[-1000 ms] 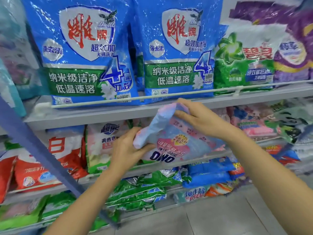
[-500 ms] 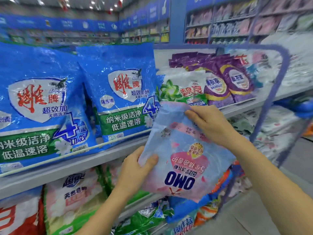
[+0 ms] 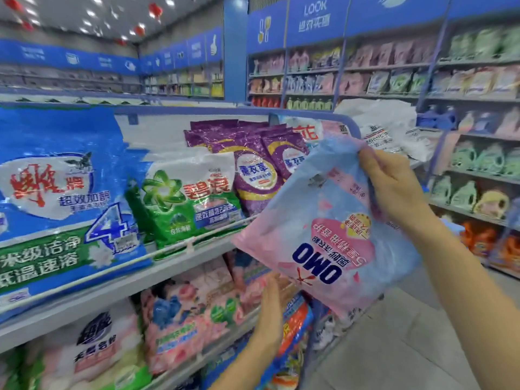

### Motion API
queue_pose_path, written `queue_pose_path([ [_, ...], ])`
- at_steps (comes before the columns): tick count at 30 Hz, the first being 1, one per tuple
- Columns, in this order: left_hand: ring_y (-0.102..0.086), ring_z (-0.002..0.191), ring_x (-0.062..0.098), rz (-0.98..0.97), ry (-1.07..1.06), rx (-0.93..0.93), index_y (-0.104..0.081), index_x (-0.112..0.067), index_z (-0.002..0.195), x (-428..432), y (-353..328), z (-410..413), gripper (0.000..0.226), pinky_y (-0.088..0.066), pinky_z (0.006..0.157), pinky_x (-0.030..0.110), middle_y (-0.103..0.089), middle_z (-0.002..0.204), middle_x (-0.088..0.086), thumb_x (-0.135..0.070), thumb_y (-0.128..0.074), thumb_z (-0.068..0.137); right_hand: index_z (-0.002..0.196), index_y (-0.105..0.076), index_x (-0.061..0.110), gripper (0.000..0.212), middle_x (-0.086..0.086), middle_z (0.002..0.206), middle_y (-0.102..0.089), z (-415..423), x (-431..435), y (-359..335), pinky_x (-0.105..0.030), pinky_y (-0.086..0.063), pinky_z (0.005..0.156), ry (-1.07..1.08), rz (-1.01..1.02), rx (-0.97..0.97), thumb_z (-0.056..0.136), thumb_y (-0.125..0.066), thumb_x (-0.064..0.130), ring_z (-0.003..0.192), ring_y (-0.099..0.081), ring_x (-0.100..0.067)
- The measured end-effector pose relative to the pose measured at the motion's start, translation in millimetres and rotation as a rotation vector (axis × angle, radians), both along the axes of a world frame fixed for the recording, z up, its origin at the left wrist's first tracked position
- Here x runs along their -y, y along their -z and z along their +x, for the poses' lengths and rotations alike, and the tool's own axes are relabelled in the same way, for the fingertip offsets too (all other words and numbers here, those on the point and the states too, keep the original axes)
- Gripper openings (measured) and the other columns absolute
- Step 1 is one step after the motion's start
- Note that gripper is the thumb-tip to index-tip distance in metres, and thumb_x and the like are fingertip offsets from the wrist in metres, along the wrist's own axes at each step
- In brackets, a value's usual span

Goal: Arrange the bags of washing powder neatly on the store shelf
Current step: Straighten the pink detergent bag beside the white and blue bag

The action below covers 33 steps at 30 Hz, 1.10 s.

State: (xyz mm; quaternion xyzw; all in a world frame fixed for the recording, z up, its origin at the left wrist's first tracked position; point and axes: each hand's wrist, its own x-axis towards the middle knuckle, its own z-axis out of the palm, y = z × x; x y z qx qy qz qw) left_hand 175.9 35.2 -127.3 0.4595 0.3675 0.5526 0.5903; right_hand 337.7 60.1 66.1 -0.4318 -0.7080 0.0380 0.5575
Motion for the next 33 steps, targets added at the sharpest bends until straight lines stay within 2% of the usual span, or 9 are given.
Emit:
queue_pose_path([
  [2,-0.067,0.081,0.004,-0.022,-0.010,0.105,-0.062,-0.019,0.095,-22,-4,51,0.040,-0.054,0.074,0.018,-0.070,0.082,-0.011,-0.040,-0.028,0.100,0.065,-0.051,-0.004,0.047,0.006,0.055,-0.046,43,-6,2,-0.013,-0.028,0.046,0.043,-0.030,-0.077,0.099,-0.039,0.026,0.046,-0.036,0.002],
  [6,-0.059,0.104,0.037,-0.144,-0.106,0.134,-0.062,-0.011,0.103,-52,-6,145,0.045,-0.048,0.095,0.044,-0.063,0.110,0.023,-0.052,-0.048,0.091,0.082,-0.062,0.004,0.043,-0.004,0.065,-0.064,139,-19,19,-0.017,-0.043,0.056,0.053,-0.128,-0.312,0.099,-0.038,0.034,0.058,-0.054,-0.002],
  [8,-0.058,0.084,0.026,-0.116,-0.286,0.094,-0.060,-0.008,0.083,-60,-19,183,0.032,-0.048,0.077,0.017,-0.062,0.086,0.016,-0.025,-0.039,0.100,0.067,-0.056,0.014,0.043,0.012,0.051,-0.057,179,-24,26,-0.012,-0.039,0.047,0.093,-0.145,-0.370,0.099,-0.037,0.035,0.048,-0.049,0.002],
  [10,-0.052,0.074,0.021,-0.062,-0.371,0.087,-0.056,-0.012,0.071,-65,-39,213,0.037,-0.043,0.068,0.026,-0.059,0.072,0.003,-0.020,-0.036,0.100,0.060,-0.049,0.020,0.044,0.017,0.046,-0.054,214,-27,34,-0.009,-0.035,0.047,0.092,-0.138,-0.392,0.100,-0.035,0.031,0.045,-0.049,0.005],
  [13,-0.053,0.068,0.019,-0.056,-0.439,0.062,-0.055,-0.017,0.066,-84,-62,245,0.038,-0.041,0.072,0.035,-0.058,0.068,0.000,-0.028,-0.040,0.099,0.095,-0.063,-0.005,0.051,-0.013,0.097,-0.070,264,-38,48,-0.029,-0.048,0.077,0.077,-0.175,-0.510,0.098,-0.039,0.040,0.094,-0.065,-0.025],
  [16,-0.053,0.056,0.007,0.063,-0.444,0.015,-0.054,-0.011,0.066,-105,-88,260,0.035,-0.044,0.059,0.025,-0.059,0.064,0.000,-0.029,-0.047,0.096,0.088,-0.065,0.005,0.039,-0.002,0.075,-0.072,312,-55,68,-0.023,-0.053,0.064,0.036,-0.319,-0.653,0.098,-0.039,0.032,0.071,-0.068,-0.010],
  [29,-0.030,0.050,0.013,0.679,-0.491,-0.583,-0.029,-0.020,0.051,-251,-194,350,0.050,-0.021,0.052,0.032,-0.032,0.049,-0.004,-0.030,-0.043,0.098,0.109,-0.060,0.008,0.033,-0.011,0.099,-0.072,413,-198,118,-0.038,-0.058,0.072,-0.345,-0.730,-1.018,0.099,-0.034,0.026,0.091,-0.070,-0.025],
  [31,-0.037,0.053,0.014,0.749,-0.529,-0.702,-0.036,-0.018,0.052,-277,-209,371,0.048,-0.022,0.054,0.033,-0.039,0.052,-0.005,-0.033,-0.041,0.098,0.096,-0.060,0.009,0.021,-0.009,0.081,-0.073,427,-222,114,-0.033,-0.058,0.062,-0.380,-0.759,-0.990,0.094,-0.048,0.026,0.076,-0.071,-0.023],
  [33,-0.045,0.065,0.019,0.790,-0.609,-0.846,-0.052,-0.016,0.064,-303,-223,391,0.044,-0.025,0.060,0.031,-0.050,0.063,-0.003,-0.039,-0.035,0.099,0.097,-0.061,0.009,0.045,-0.011,0.088,-0.071,447,-247,110,-0.032,-0.058,0.062,-0.405,-0.742,-0.989,0.064,-0.083,0.032,0.080,-0.071,-0.024],
])
